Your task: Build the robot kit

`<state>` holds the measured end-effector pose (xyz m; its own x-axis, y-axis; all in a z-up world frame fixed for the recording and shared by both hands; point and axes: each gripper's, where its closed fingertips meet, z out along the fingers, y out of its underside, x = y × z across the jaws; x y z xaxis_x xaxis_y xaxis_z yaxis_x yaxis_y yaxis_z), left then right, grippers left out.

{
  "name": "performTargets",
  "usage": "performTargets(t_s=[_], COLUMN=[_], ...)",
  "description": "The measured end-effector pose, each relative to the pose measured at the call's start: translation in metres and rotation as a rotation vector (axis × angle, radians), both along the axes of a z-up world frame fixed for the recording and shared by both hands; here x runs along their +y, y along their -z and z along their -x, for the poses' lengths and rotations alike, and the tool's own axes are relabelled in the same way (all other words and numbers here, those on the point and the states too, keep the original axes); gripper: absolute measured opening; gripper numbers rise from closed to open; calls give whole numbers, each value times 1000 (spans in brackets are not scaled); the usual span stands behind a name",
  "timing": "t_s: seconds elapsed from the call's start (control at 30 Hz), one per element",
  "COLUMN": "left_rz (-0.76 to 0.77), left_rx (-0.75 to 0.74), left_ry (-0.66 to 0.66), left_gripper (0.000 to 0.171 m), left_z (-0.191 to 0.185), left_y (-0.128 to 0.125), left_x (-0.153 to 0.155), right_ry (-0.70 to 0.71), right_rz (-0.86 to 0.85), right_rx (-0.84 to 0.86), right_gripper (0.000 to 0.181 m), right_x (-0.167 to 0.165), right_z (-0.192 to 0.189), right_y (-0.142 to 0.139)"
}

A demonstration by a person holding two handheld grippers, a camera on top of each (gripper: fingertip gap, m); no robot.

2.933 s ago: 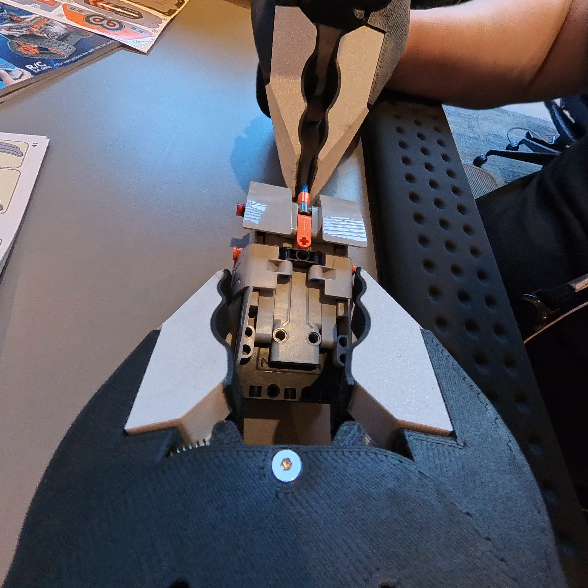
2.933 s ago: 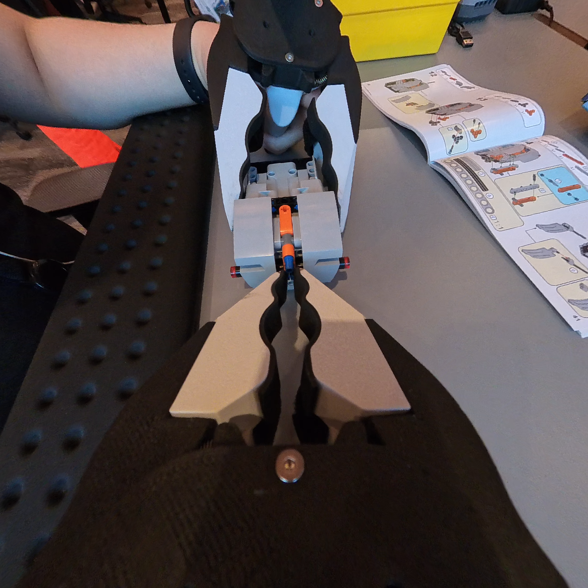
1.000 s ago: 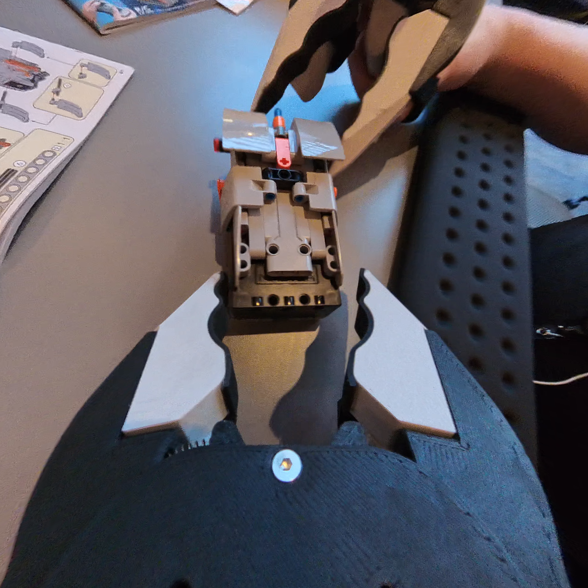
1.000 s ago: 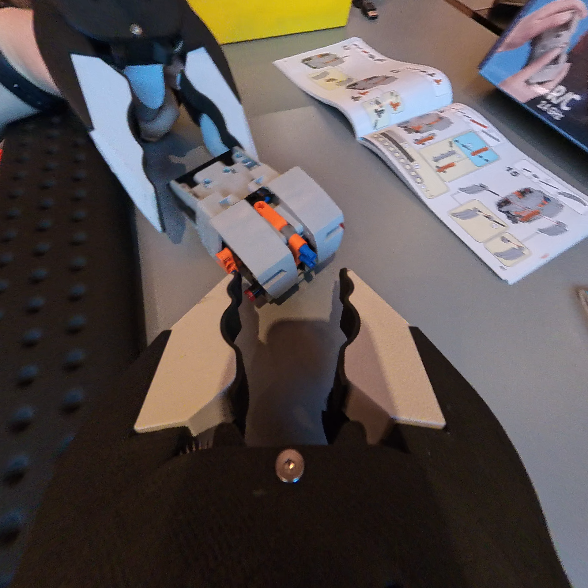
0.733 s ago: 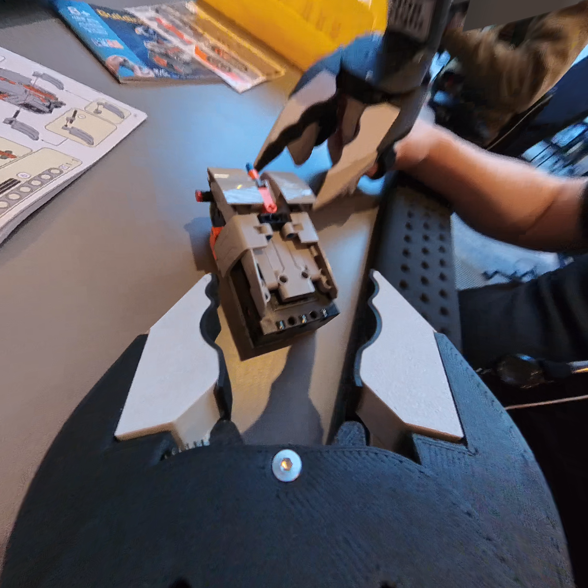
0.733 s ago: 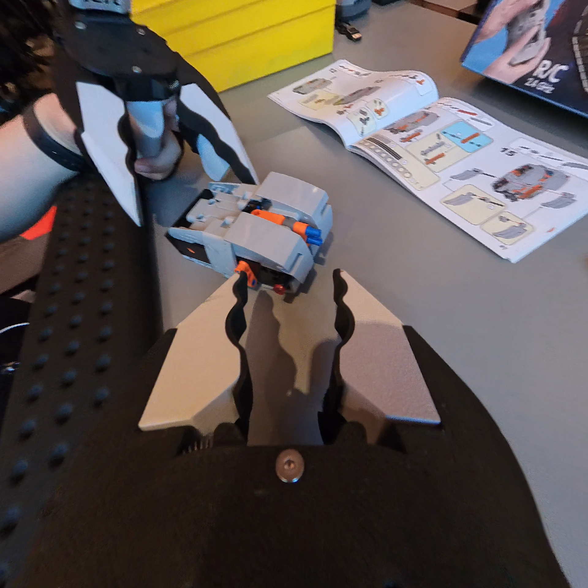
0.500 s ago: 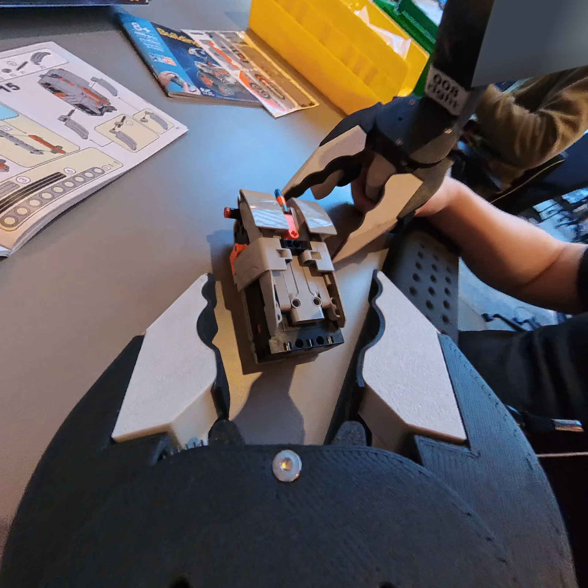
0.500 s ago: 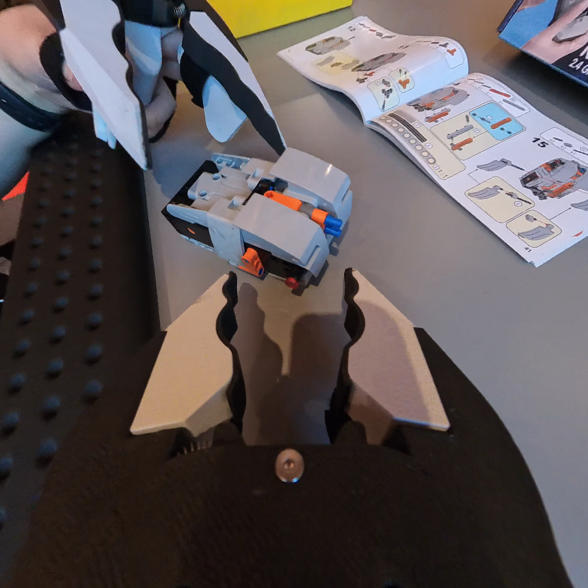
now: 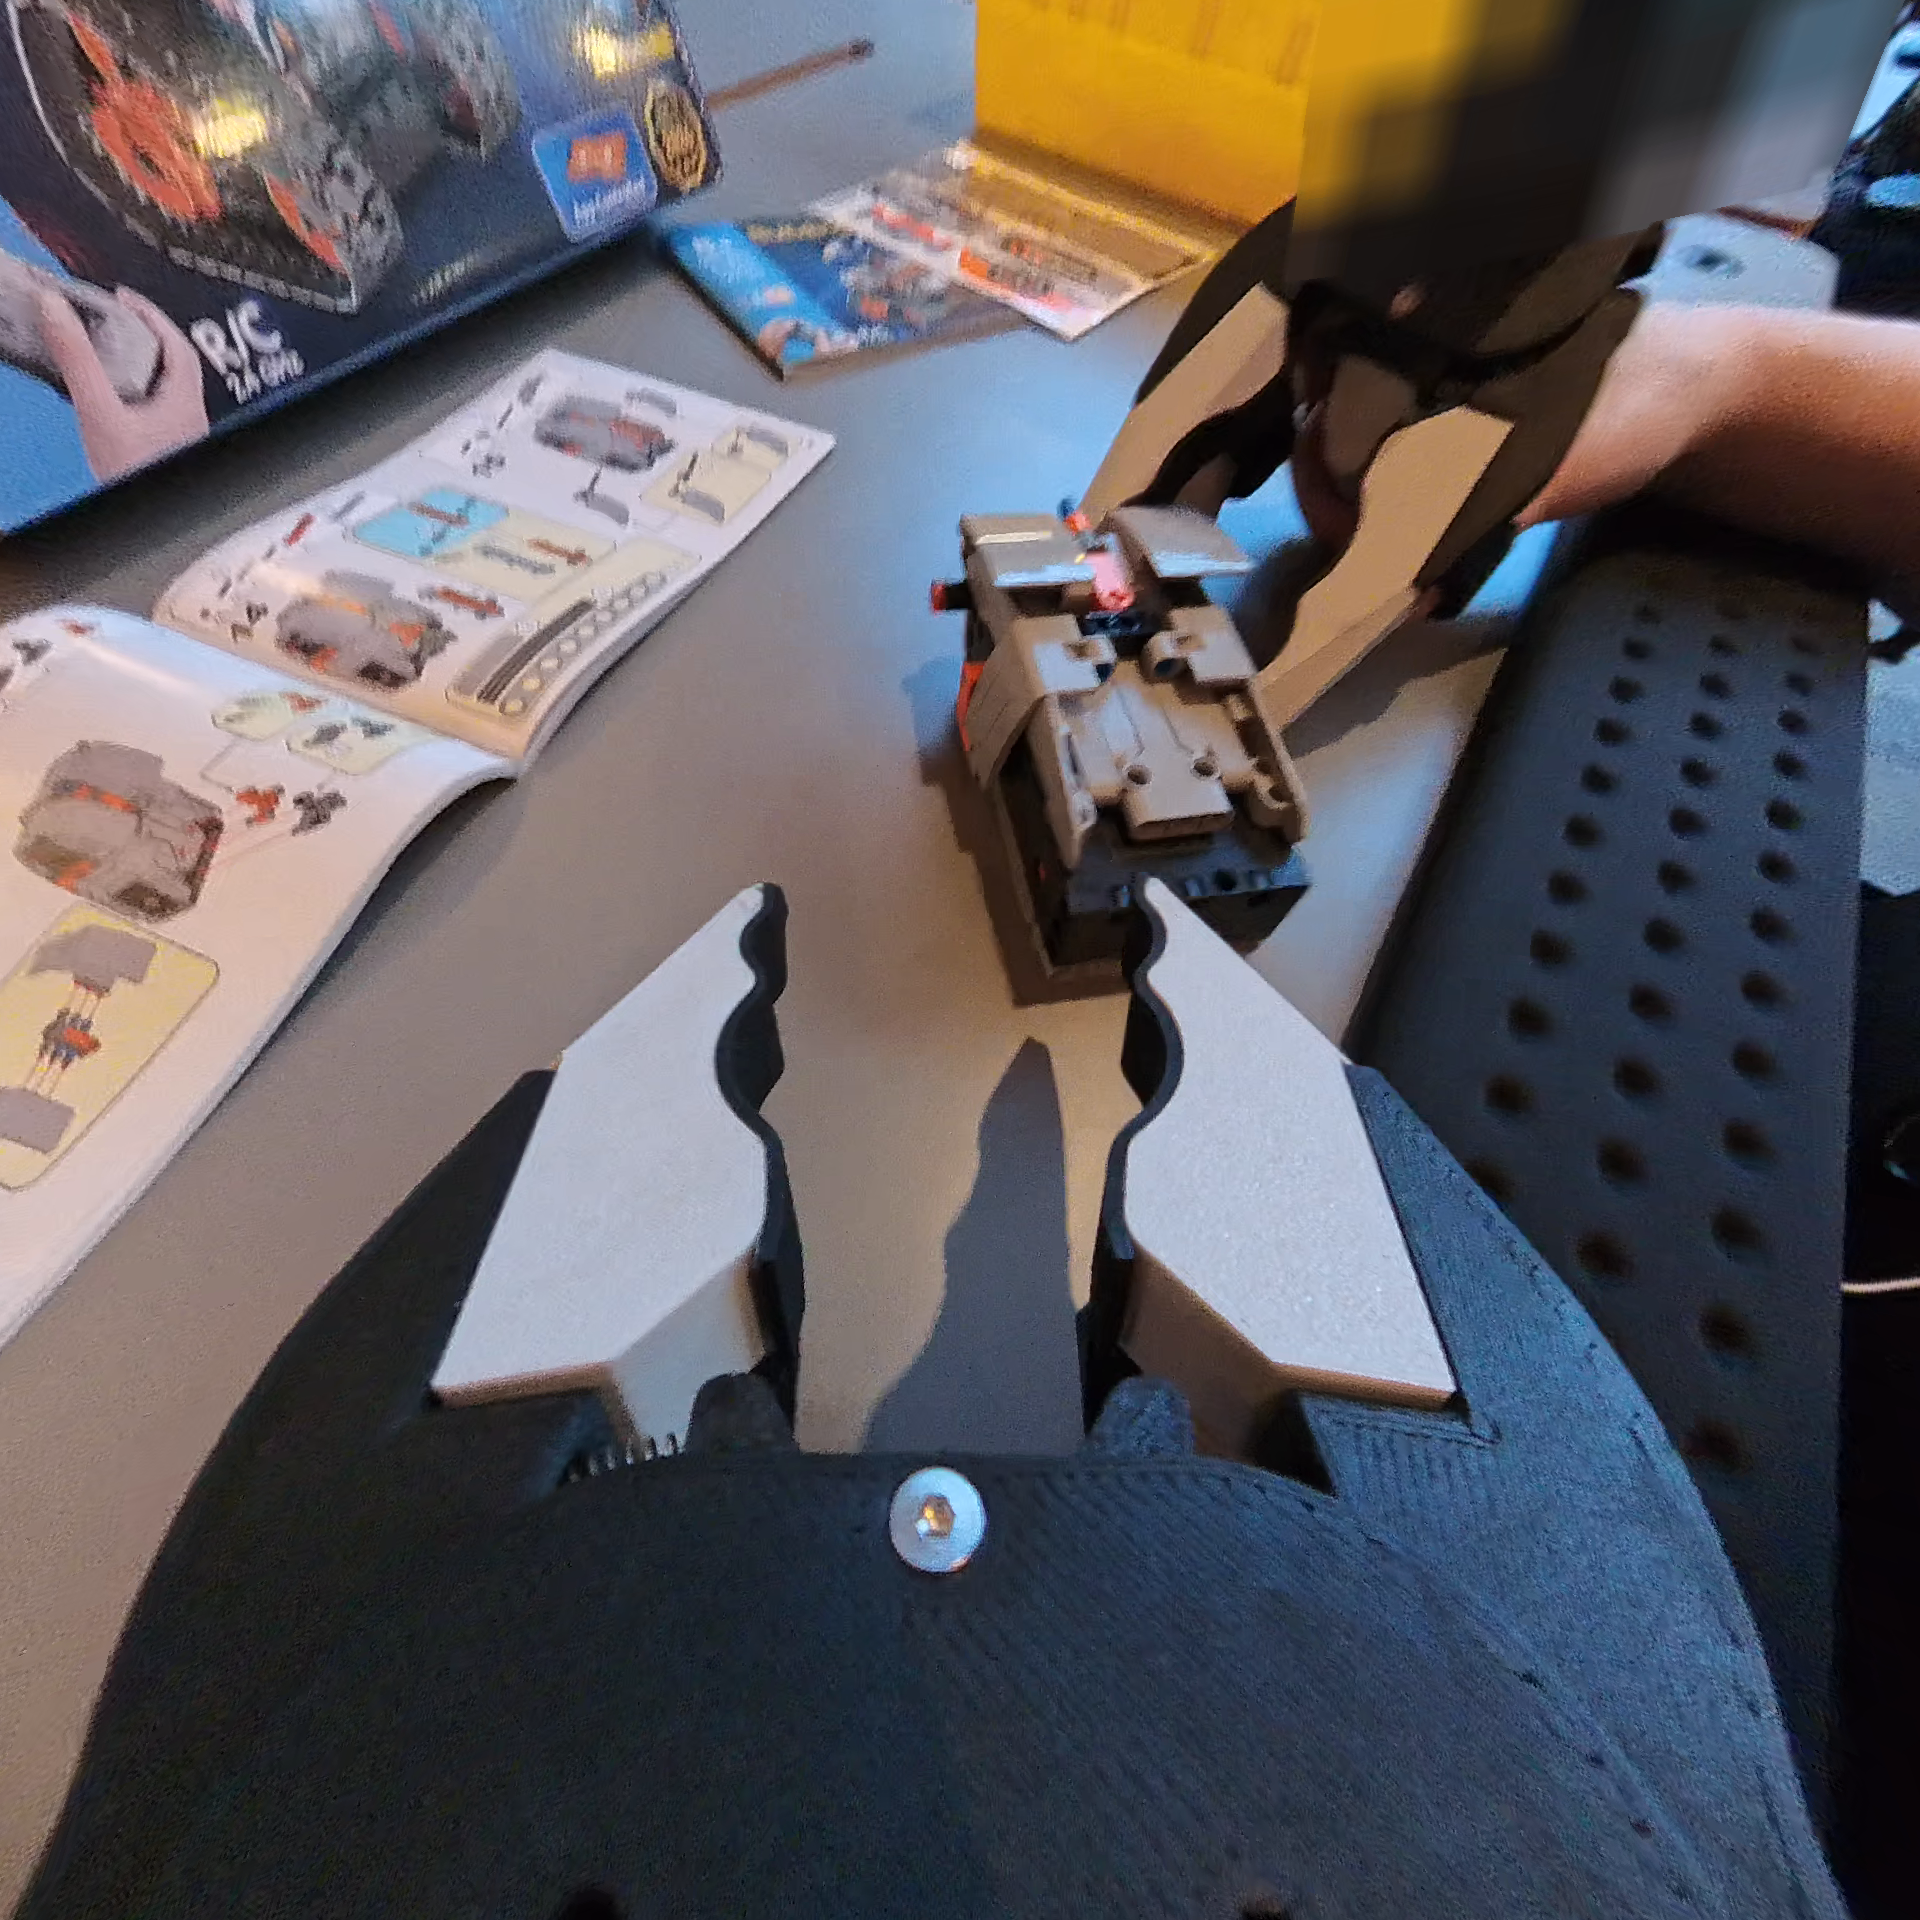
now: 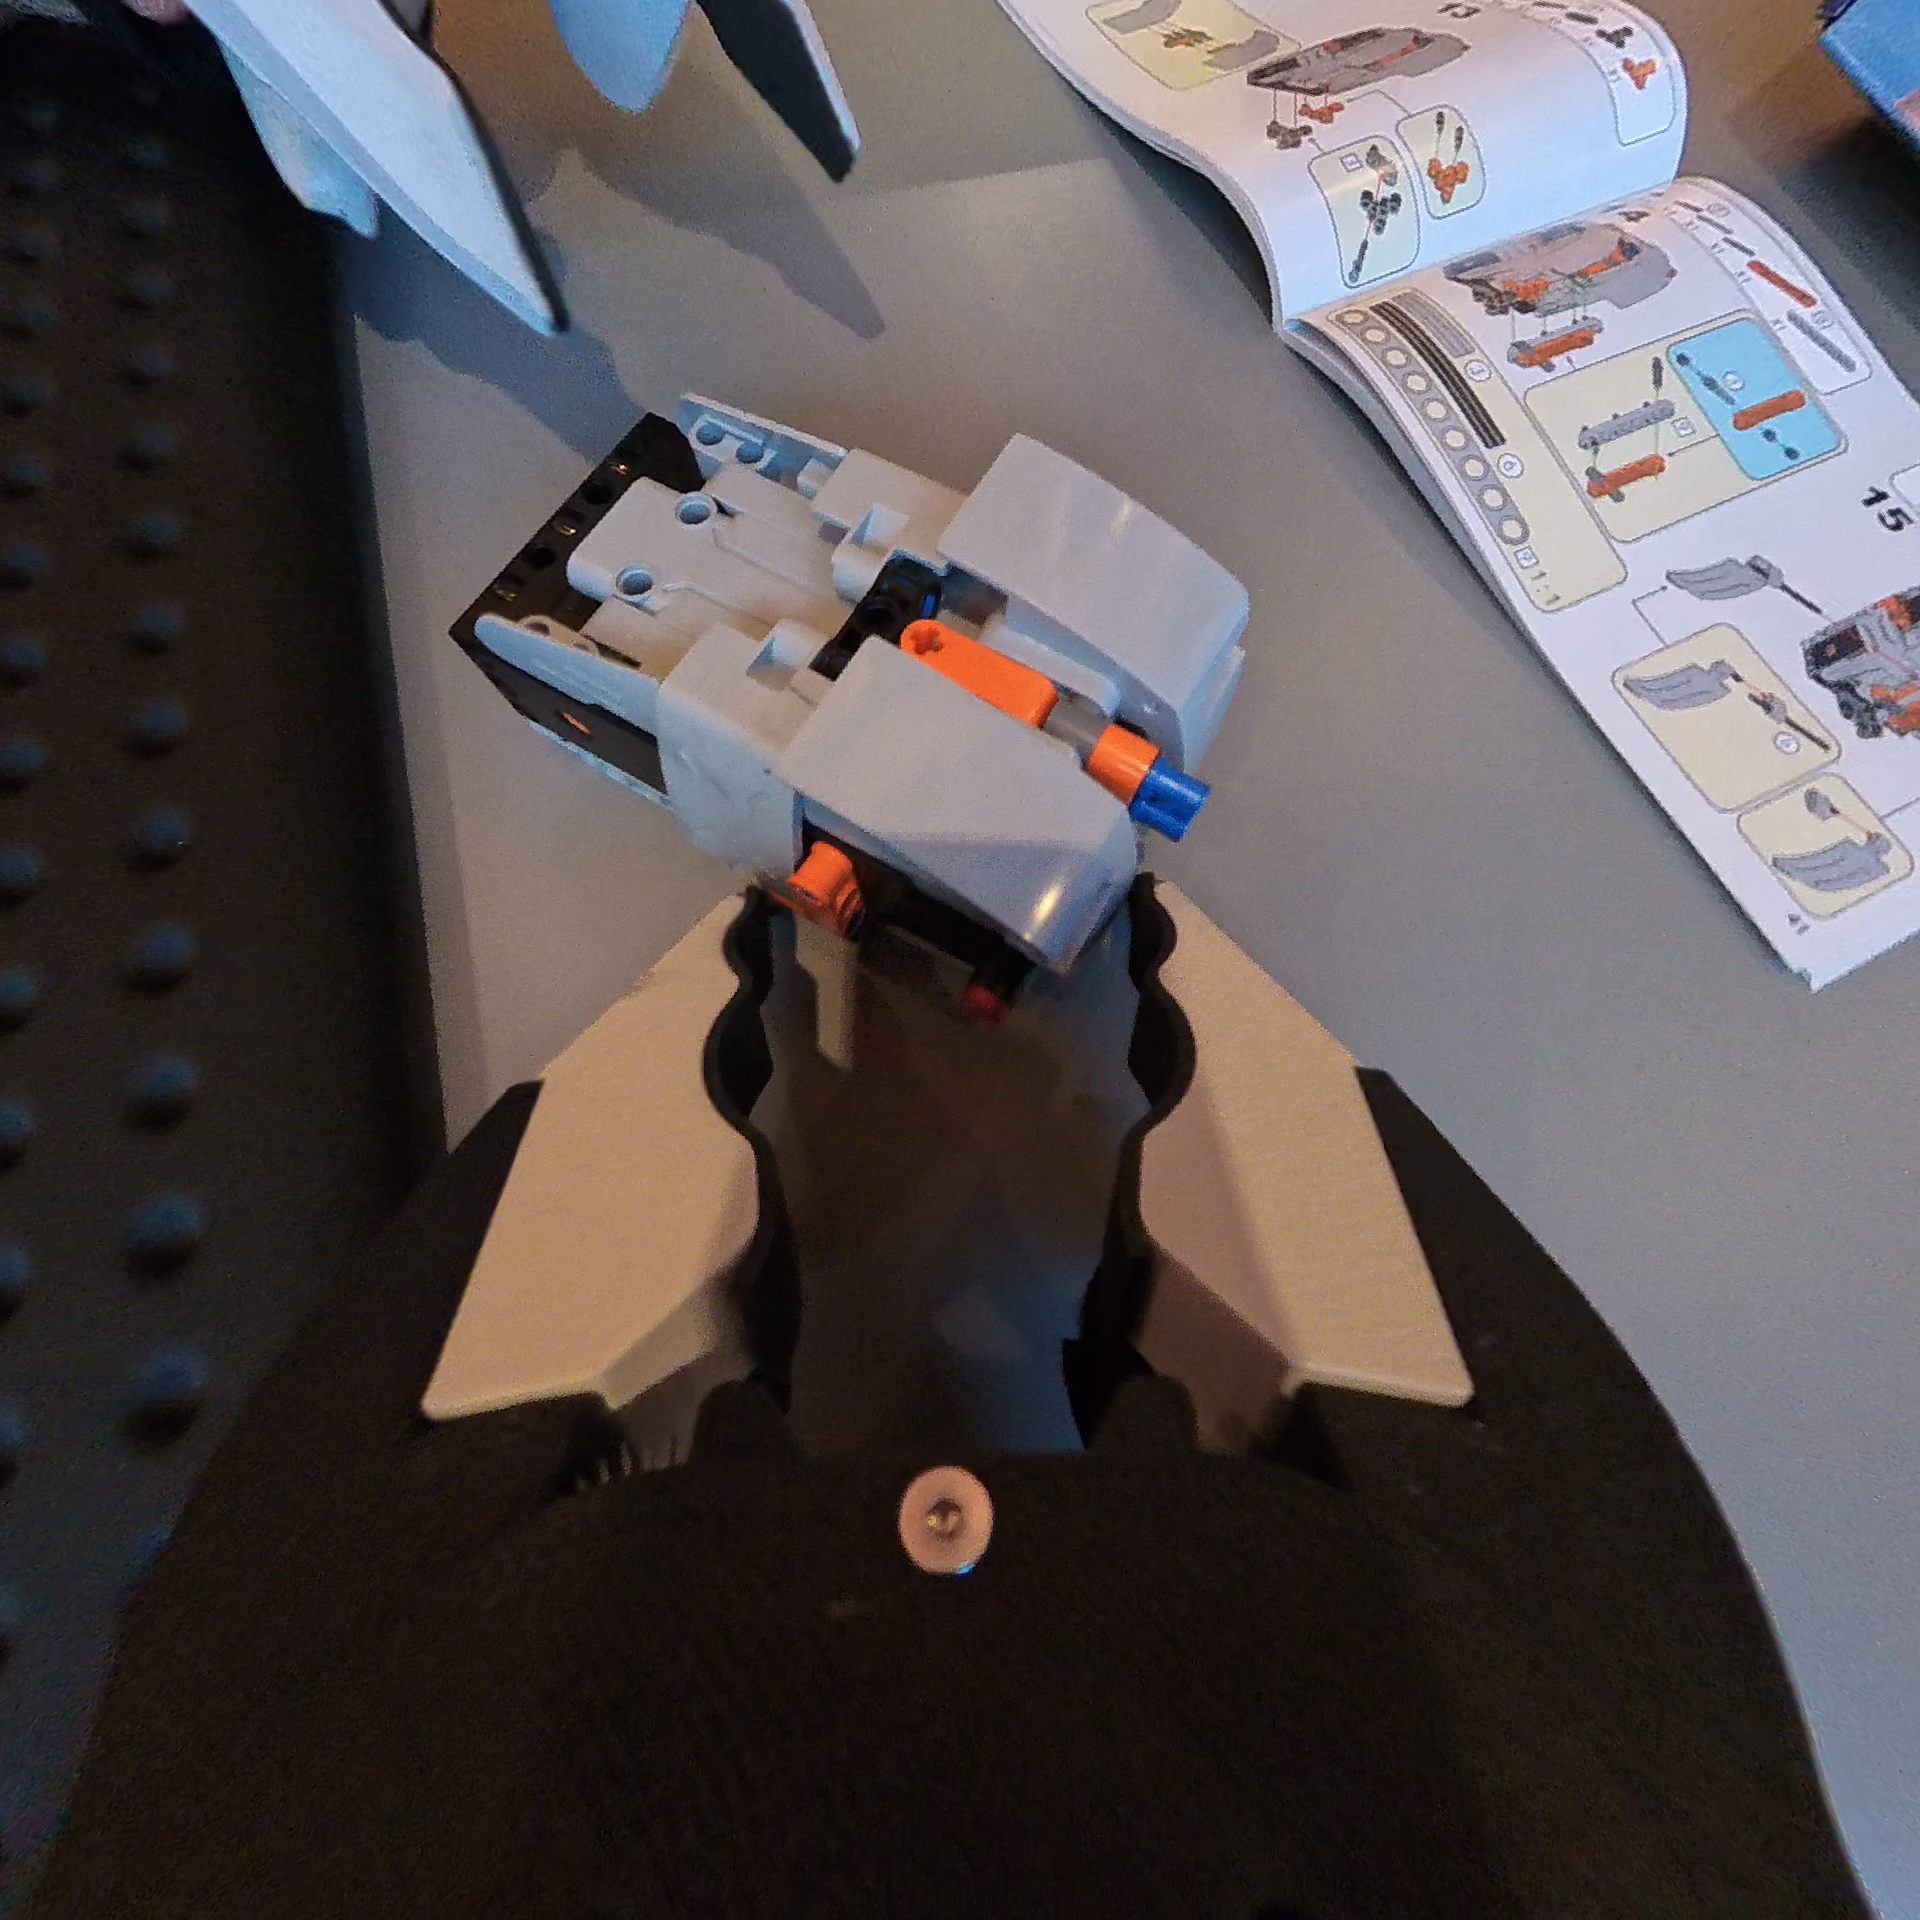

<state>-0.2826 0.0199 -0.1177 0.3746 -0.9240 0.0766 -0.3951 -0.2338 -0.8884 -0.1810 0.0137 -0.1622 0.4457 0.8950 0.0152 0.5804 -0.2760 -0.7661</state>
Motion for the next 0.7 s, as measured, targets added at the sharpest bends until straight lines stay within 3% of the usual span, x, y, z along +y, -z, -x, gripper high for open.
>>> performTargets(t_s=[0.3,0.47,0.57,0.7], left_rz=[76,15,9,-12], left_rx=[-37,19,115,117], left_ry=[100,207,242,299], left_gripper=[68,49,55,46], left_z=[-7,-18,-23,-27], left_y=[2,9,26,26], left_x=[-14,-31,-35,-45], right_ry=[67,126,142,202], right_rz=[-47,23,39,27], right_rx=[-49,25,19,10], right_gripper=[67,56,50,48], right_x=[30,27,34,50], right_z=[1,-7,-5,-7], right_y=[-2,-3,-1,-1])
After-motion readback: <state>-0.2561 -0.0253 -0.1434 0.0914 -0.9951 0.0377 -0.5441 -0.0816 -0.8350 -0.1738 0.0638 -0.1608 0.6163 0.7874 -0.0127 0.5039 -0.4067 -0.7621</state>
